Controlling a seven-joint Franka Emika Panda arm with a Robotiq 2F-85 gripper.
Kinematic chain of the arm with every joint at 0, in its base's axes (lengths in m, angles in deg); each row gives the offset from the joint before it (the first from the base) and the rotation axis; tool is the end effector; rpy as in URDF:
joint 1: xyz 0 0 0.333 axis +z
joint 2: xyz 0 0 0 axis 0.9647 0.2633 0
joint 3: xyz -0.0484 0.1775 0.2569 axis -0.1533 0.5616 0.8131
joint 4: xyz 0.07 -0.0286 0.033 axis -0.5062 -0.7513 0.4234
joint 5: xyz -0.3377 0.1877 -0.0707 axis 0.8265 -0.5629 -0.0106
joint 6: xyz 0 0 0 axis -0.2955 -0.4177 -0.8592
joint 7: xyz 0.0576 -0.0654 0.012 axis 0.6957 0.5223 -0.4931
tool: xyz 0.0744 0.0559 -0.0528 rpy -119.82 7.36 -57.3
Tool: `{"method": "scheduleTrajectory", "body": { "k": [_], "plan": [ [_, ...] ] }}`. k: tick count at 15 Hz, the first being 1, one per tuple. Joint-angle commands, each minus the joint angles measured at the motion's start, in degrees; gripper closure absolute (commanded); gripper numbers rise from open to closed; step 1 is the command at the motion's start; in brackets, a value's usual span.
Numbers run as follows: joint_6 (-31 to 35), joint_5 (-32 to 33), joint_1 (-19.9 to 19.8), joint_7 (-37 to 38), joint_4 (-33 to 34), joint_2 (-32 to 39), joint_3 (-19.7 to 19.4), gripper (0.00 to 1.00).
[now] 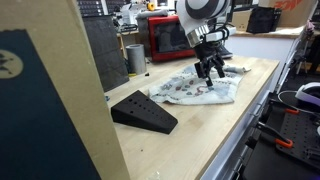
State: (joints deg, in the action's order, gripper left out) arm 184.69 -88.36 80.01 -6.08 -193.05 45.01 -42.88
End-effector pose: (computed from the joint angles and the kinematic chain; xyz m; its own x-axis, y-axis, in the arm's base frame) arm 0.4669 0.0798 0.2586 0.8781 -0.0807 -0.4717 -0.0719 -0.9967 0.0367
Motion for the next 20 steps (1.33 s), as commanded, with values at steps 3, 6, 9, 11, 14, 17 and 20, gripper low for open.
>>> {"method": "scheduleTrajectory", "body": {
  "k": [3,6,9,11,14,17,20],
  "plan": [
    [4.48,-1.65,0.36,-7.55,-7.75,-5.64,1.68,0.00],
    [5.06,-3.13,0.62,-10.68,-8.95,-6.48,2.36,0.00],
    [4.84,-4.71,1.13,-13.11,-9.37,-6.81,3.18,0.00],
    [3.43,-3.59,0.91,-11.55,-7.43,-4.71,2.91,0.00],
    [3.43,-3.58,1.36,-11.58,-7.62,-4.79,3.16,0.00],
    [6.73,-5.79,1.51,-13.81,-9.13,-5.72,3.62,0.00],
    [11.54,-11.34,1.47,-18.16,-10.05,-7.19,4.12,0.00]
  ]
}}
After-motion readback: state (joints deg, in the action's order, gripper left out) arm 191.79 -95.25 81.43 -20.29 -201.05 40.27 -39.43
